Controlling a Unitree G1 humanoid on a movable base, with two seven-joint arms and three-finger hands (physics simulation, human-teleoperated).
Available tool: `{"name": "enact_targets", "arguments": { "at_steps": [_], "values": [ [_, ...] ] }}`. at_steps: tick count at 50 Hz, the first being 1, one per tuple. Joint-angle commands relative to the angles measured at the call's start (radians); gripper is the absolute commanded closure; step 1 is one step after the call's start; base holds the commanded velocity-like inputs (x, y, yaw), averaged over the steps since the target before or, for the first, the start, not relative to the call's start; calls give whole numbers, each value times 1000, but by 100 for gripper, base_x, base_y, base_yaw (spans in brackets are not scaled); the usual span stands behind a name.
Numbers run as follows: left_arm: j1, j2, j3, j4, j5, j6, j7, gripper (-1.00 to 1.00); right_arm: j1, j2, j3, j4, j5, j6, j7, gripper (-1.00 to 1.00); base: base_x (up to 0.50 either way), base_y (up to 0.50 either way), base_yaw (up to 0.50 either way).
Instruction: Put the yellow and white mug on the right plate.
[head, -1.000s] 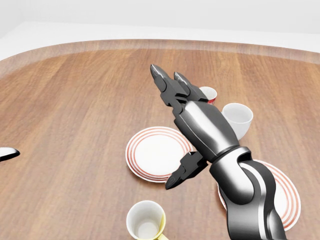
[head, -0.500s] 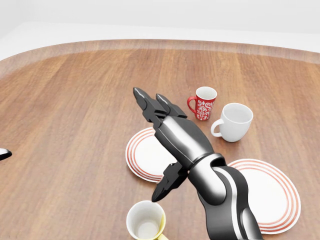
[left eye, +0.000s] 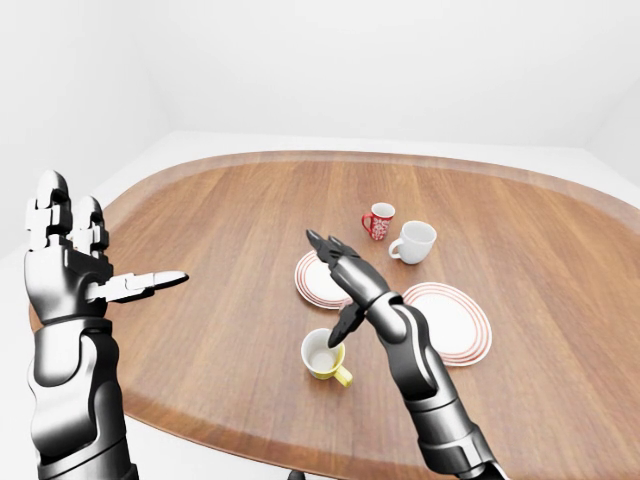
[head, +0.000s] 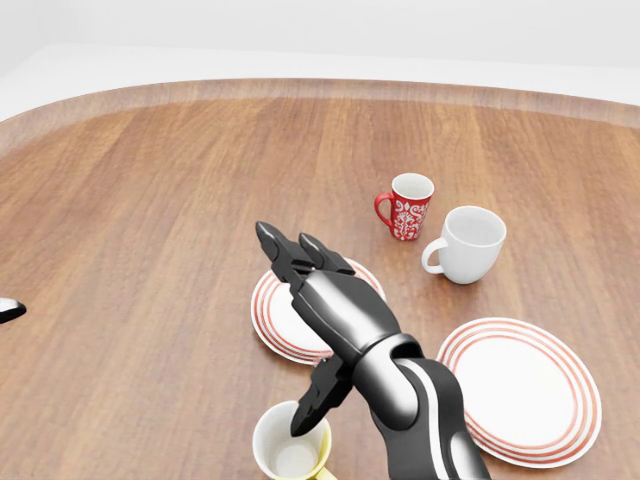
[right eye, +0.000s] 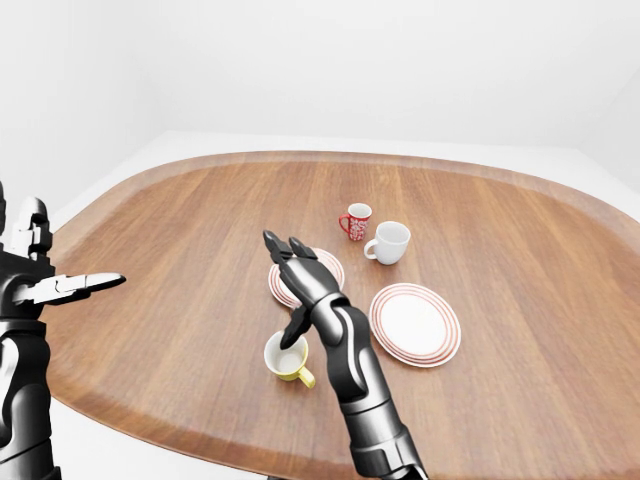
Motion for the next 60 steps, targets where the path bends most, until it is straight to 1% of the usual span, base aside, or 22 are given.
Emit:
{"name": "enact_targets", "arguments": {
  "at_steps": [1,3,5,9,11,14,21,24,35,37,39,45,50,57,60],
  "values": [
    [1,-1,0,-4,1,0,-2,-100,14,7,12,80,3,0,-30,-100,0,0,0],
    [3,-2,0,-5,2,0,-2,-100,13,5,11,92,3,-7,-35,-100,0,0,0],
    [1,-2,-1,-2,3,0,-2,-100,19,7,13,83,-2,0,-28,-100,0,0,0],
    [1,-2,0,-4,2,0,-2,-100,22,6,16,92,-7,-5,-31,-100,0,0,0],
    [1,-2,0,-2,2,0,-2,-100,25,5,18,97,-11,-9,-33,-100,0,0,0],
    [2,-2,0,-4,2,0,-2,-100,21,1,15,135,-13,-28,-52,-100,0,0,0],
    [5,-4,1,-7,3,0,-4,-100,27,-1,13,173,-19,-48,-73,-100,0,0,0],
    [6,-6,0,-7,4,0,-4,-100,32,0,15,169,-24,-46,-71,-100,0,0,0],
    [-1,-2,-2,0,4,0,-3,-100,29,-1,14,223,-31,-64,-97,-100,0,0,0],
    [0,-2,-2,-3,4,0,-3,-100,32,0,15,218,-33,-62,-94,-100,0,0,0],
    [0,-3,-3,1,5,0,-4,-100,31,0,16,239,-33,-72,-108,-100,0,0,0],
    [2,-3,-2,-3,4,0,-4,-100,39,3,21,245,-38,-77,-113,-100,0,0,0],
    [4,-5,-2,-2,5,0,-5,-100,23,0,13,277,-33,-87,-124,-100,0,0,0],
    [3,-5,-3,-3,6,0,-7,-100,-4,0,3,361,-23,-113,-156,-100,0,0,0],
    [2,-4,-3,-2,7,0,-6,-100,0,2,5,363,-24,-112,-153,-100,0,0,0]
  ]
}}
